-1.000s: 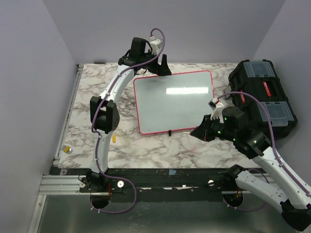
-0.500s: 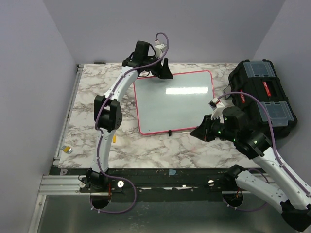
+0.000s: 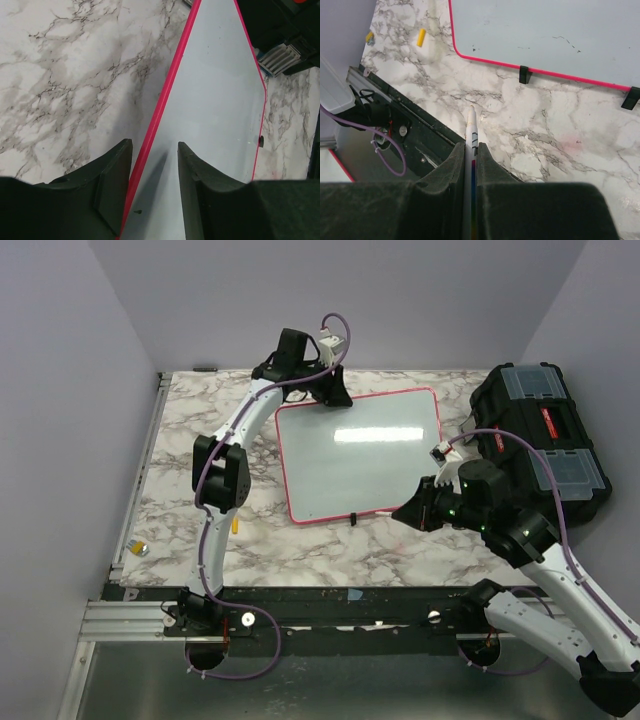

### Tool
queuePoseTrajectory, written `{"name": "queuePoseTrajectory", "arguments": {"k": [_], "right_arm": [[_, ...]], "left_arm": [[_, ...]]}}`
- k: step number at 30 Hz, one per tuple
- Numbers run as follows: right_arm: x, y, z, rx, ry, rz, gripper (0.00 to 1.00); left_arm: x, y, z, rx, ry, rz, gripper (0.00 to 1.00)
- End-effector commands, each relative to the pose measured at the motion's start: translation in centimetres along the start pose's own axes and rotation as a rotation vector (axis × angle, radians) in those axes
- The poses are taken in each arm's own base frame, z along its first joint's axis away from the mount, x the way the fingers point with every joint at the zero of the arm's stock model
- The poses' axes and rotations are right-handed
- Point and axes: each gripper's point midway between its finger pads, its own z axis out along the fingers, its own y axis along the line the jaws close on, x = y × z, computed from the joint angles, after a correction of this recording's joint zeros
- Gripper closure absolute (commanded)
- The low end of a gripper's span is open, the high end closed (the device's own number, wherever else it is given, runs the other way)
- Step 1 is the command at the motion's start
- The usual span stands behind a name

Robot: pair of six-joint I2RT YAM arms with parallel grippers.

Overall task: Write a sentence on the whiteboard
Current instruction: Move the whiteboard to the center of the board.

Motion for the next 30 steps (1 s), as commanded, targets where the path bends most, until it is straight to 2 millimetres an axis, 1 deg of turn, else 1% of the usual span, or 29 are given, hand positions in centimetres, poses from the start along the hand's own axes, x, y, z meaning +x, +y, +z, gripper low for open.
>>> {"name": "queuePoseTrajectory", "arguments": {"k": [1, 4, 6, 10, 14, 17, 21, 23, 26, 30], "right_arm": [[-1.0, 1.2, -0.9, -0.037, -0.025, -0.007, 0.99], [-1.1, 1.3, -1.1, -0.039, -0.03, -0.006, 0.99], [-1.1, 1.4, -1.2, -0.042, -0.03, -0.004, 0.99], [-1.0, 1.6, -1.3, -0.05, -0.028, 0.0, 0.99], [-1.1, 1.8, -1.5, -0.056, -0.031, 0.003, 0.99], [-1.1, 1.8, -1.6, -0.058, -0.029, 0.005, 0.99], [-1.0, 1.8, -1.6, -0.058, -0.026, 0.01, 0.99], [-1.0, 1.9, -1.7, -0.058, -0.026, 0.012, 0.99], [-1.0, 1.9, -1.7, -0.06, -0.025, 0.016, 0.99], [-1.2, 2.0, -1.5, -0.064, -0.028, 0.02, 0.99]], "left_arm": [[1.5, -4.4, 0.0, 0.104, 0.062, -0.026, 0.59], [2.1, -5.1, 0.1, 0.094, 0.064, -0.027, 0.6], [2.9, -5.9, 0.4, 0.093, 0.072, -0.017, 0.6], [3.8, -7.8, 0.8, 0.104, 0.095, 0.005, 0.6], [5.1, -9.5, 1.4, 0.13, 0.125, 0.003, 0.61], [6.0, -10.5, 1.8, 0.146, 0.146, 0.027, 0.61], [6.7, -11.8, 1.8, 0.167, 0.154, 0.027, 0.62], [6.8, -12.0, 1.7, 0.159, 0.151, 0.031, 0.54], [6.4, -11.5, 1.5, 0.122, 0.141, 0.039, 0.43], [5.7, -11.6, 1.6, 0.115, 0.142, 0.012, 0.33]]}}
